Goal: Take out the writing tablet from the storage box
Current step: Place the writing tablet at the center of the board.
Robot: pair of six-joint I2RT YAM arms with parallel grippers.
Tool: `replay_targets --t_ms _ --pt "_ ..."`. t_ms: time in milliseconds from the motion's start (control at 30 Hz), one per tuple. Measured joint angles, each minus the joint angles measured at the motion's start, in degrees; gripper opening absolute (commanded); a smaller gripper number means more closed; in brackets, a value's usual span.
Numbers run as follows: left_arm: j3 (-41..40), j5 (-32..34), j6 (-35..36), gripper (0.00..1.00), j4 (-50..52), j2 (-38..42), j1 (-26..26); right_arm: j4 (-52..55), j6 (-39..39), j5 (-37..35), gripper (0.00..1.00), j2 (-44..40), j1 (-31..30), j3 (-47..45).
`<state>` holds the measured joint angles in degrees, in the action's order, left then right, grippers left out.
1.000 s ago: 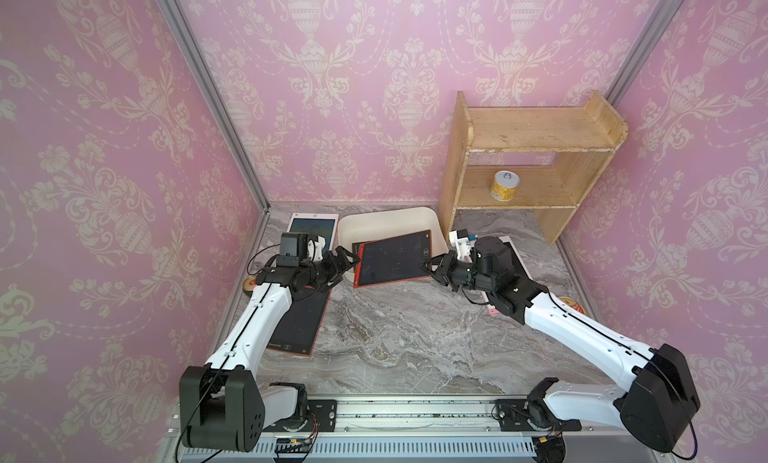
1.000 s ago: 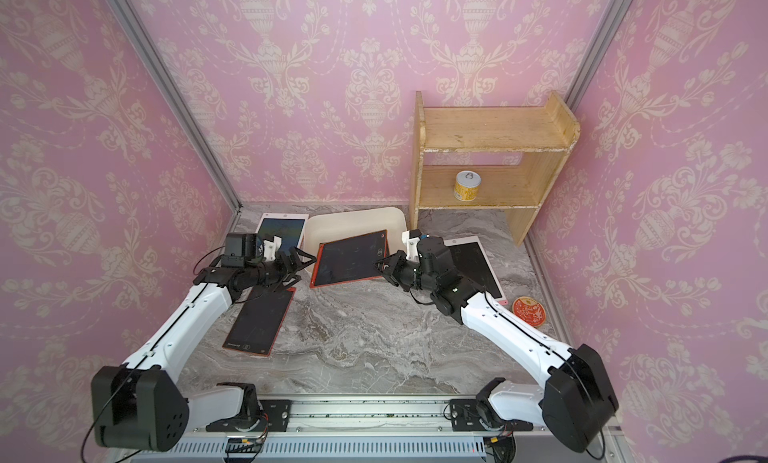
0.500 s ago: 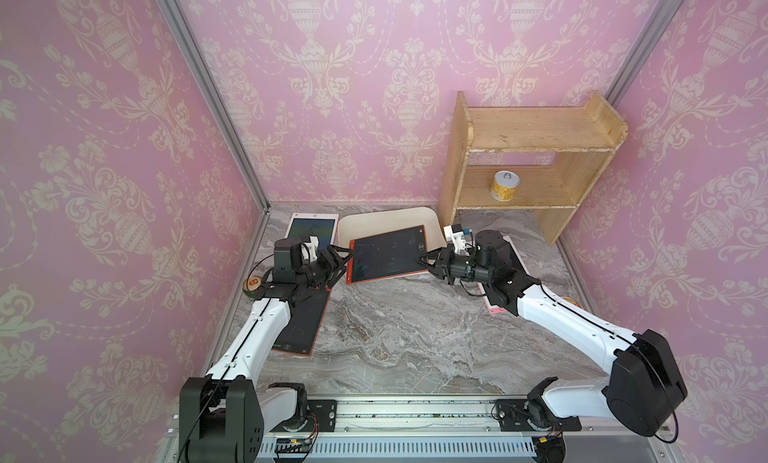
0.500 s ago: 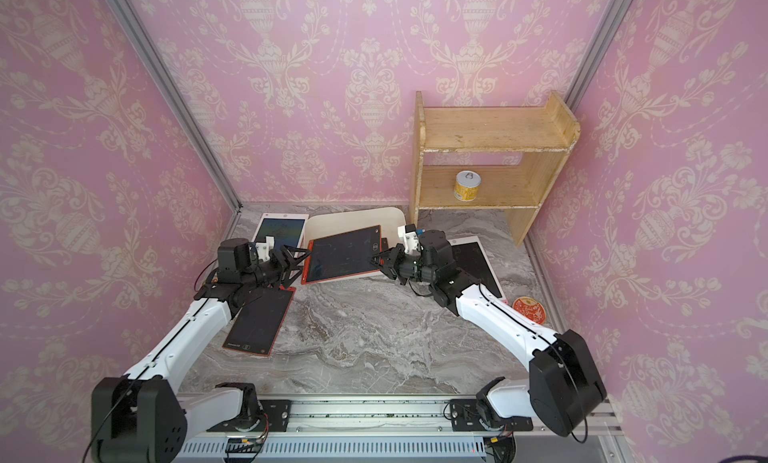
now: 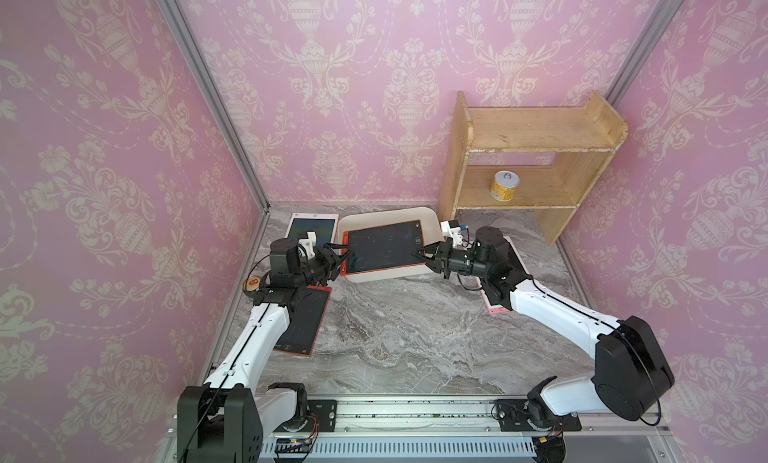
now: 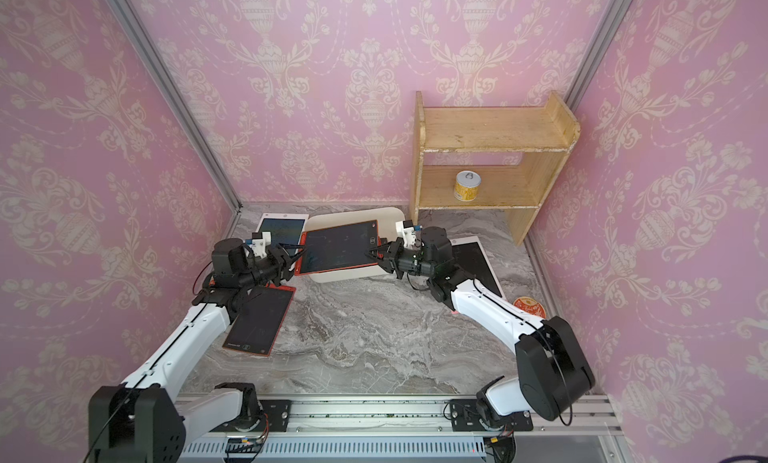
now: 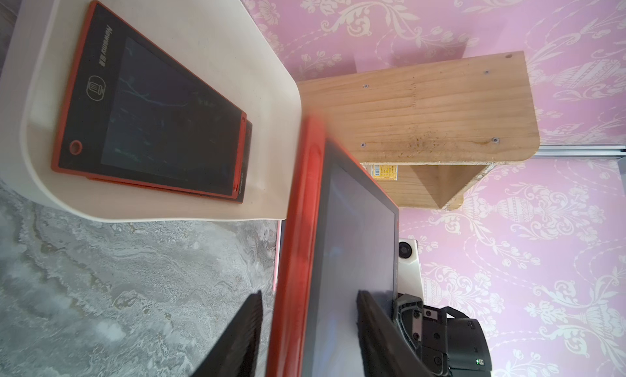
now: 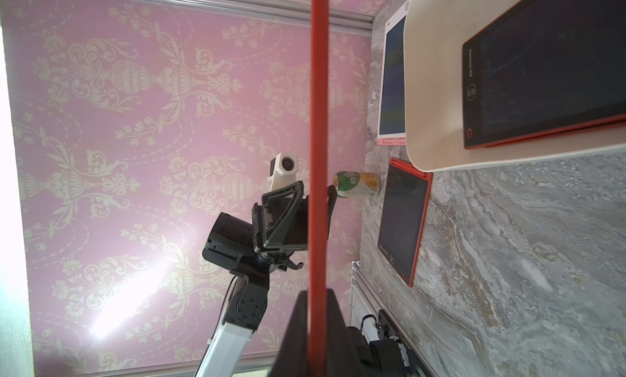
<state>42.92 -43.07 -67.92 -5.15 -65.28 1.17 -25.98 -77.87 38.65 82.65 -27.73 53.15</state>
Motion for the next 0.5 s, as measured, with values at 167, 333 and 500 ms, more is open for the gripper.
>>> replay_targets --t_ms 167,333,500 --pt "0.0 -0.2 -0.8 0.34 -1.0 0.0 -0.3 -0.9 -0.7 0.6 0.0 0.9 0.2 0.0" --pt "0.0 -0.2 -1.2 0.23 -1.1 0.0 -0.7 -0.2 -0.4 1.0 0.0 0.9 0.3 0.9" --pt "0.0 -0.4 -1.4 0.14 -1.7 0.2 -1.0 1.2 -0.4 1.5 0.0 1.8 0.7 1.6"
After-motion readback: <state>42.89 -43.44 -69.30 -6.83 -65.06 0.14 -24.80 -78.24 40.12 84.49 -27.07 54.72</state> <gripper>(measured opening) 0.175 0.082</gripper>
